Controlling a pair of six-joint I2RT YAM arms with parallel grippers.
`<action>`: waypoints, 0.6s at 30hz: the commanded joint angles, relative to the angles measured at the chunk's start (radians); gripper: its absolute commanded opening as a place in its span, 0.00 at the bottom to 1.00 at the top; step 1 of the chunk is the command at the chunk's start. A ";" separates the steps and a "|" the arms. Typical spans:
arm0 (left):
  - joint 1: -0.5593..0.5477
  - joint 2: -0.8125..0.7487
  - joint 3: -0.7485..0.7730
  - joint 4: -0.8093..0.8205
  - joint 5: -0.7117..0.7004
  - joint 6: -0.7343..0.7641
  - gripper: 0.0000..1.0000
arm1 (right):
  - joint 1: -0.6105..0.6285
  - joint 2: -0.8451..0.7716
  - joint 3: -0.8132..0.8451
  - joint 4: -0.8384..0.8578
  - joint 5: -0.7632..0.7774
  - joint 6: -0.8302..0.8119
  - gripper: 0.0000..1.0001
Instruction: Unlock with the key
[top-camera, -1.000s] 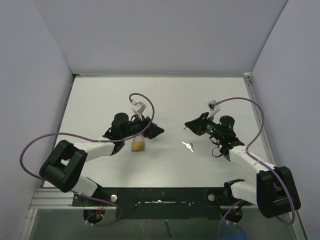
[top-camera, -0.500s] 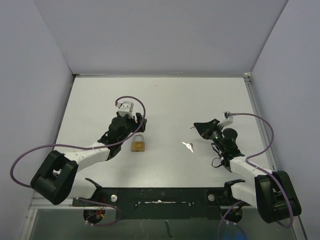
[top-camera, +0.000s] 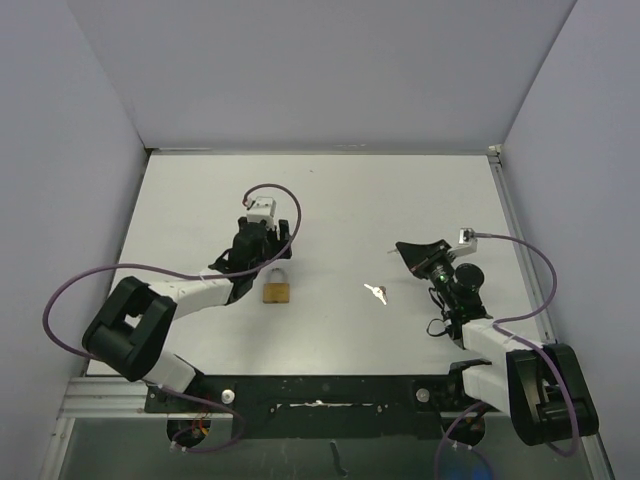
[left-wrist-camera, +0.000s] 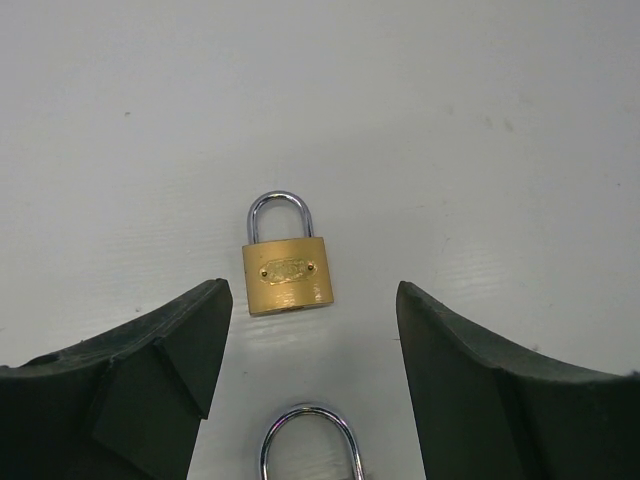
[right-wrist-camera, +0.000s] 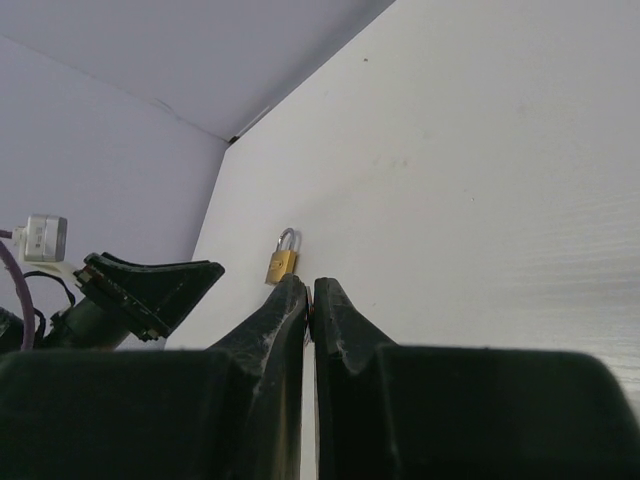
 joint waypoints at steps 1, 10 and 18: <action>0.017 0.059 0.061 -0.018 0.020 -0.035 0.66 | -0.016 -0.025 -0.004 0.093 -0.019 0.009 0.00; 0.054 0.132 0.064 0.021 0.103 -0.116 0.66 | -0.073 -0.072 0.013 -0.007 -0.096 -0.007 0.00; 0.069 0.187 0.067 0.036 0.124 -0.145 0.66 | -0.099 -0.072 0.007 0.007 -0.131 -0.007 0.00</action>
